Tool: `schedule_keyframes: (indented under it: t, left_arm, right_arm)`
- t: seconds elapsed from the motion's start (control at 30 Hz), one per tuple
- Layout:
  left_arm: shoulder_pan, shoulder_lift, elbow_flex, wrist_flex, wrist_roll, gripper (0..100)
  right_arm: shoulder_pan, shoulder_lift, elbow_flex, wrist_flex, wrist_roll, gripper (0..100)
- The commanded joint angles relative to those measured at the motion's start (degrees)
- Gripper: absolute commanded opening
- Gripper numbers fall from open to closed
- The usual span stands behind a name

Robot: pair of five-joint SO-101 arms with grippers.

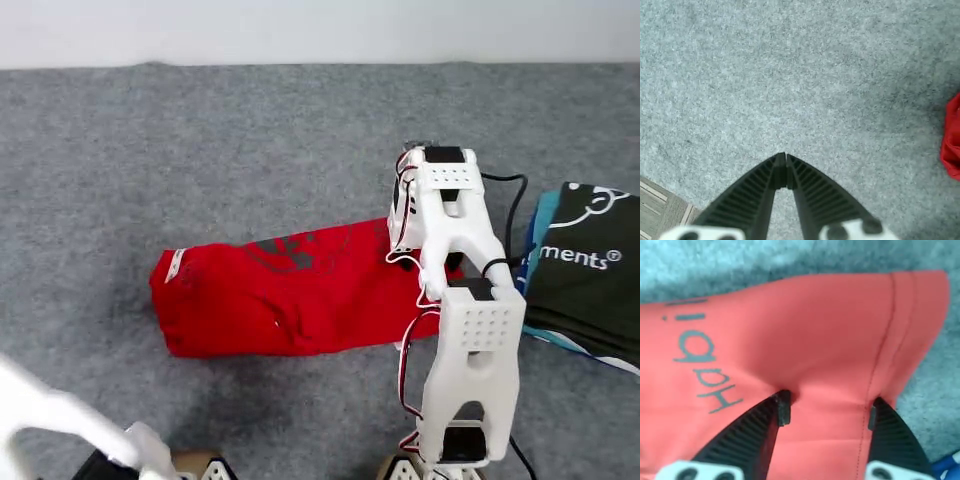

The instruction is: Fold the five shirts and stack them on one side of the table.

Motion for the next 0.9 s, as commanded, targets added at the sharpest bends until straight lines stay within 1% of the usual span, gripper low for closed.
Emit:
schedule_keyframes:
  t: [0.0,0.1,0.13,0.17,0.2,0.23,0.43,0.57,0.63,0.7,0.73,0.8,0.87]
  left_arm:
    - [0.26,-1.93,-0.22,1.58,-0.26,1]
    - [0.26,-1.93,0.57,1.58,-0.26,1]
    - [0.26,-1.93,0.57,1.58,-0.26,1]
    - [0.26,-1.93,0.57,1.58,-0.26,1]
    - [0.26,-1.93,0.57,1.58,-0.26,1]
    - [0.26,-1.93,0.57,1.58,-0.26,1]
    - [0.26,-1.93,0.57,1.49,-0.26,1]
    - [0.26,-1.93,0.57,1.49,-0.26,1]
    - [0.26,-1.93,0.57,1.49,-0.26,1]
    - [0.44,-1.93,0.57,1.49,-0.26,1]
    - [0.53,-1.93,0.57,1.49,-0.26,1]
    - [0.62,-1.93,0.48,1.49,-0.26,1]
    - [0.62,-1.93,0.48,1.49,-0.26,1]
  right_arm:
    - [0.57,1.01,-0.18,-0.75,1.76,19.3]
    - [0.92,-0.22,-0.18,-0.22,5.71,1.1]
    - [1.19,-0.84,-0.18,-0.13,6.24,0.5]
    - [1.71,-1.36,-0.09,-0.04,6.95,3.1]
    - [2.15,-1.8,-0.09,-0.04,8.26,2.3]
    - [2.77,-2.24,-0.09,-0.31,10.29,0.5]
    - [8.4,-4.44,-0.18,-0.13,20.04,0.9]
    - [10.68,-5.58,-0.18,1.63,23.38,0.9]
    - [10.42,-6.64,-0.18,3.91,23.82,2.0]
    - [9.1,-7.96,-0.18,6.37,23.82,7.8]
    - [8.57,-8.57,-0.18,7.69,22.95,12.1]
    - [7.87,-9.89,-0.18,8.84,18.37,20.1]
    - [7.52,-11.12,-0.18,9.01,15.65,25.2]
